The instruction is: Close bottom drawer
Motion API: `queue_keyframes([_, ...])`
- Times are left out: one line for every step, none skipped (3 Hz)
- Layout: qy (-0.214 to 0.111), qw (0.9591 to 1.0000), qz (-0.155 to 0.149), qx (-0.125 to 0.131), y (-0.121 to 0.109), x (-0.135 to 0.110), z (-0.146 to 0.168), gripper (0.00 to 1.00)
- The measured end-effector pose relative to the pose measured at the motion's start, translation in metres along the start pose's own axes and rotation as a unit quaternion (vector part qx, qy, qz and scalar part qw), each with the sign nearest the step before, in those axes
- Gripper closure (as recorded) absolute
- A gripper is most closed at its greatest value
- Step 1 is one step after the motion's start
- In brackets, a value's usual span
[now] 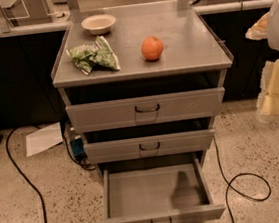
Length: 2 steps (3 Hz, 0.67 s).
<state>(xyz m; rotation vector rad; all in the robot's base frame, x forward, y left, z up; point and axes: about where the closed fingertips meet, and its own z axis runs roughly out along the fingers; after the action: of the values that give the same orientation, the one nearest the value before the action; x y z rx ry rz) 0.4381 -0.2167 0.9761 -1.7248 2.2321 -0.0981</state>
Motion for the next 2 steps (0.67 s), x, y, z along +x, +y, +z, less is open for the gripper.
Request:
queue_keyframes([0.000,1.0000,0.000,0.000,0.000,0.000,0.000,0.00])
queue_keyframes([-0.014,0.9999,0.009,0.001,0.004,0.007,0.017,0.00])
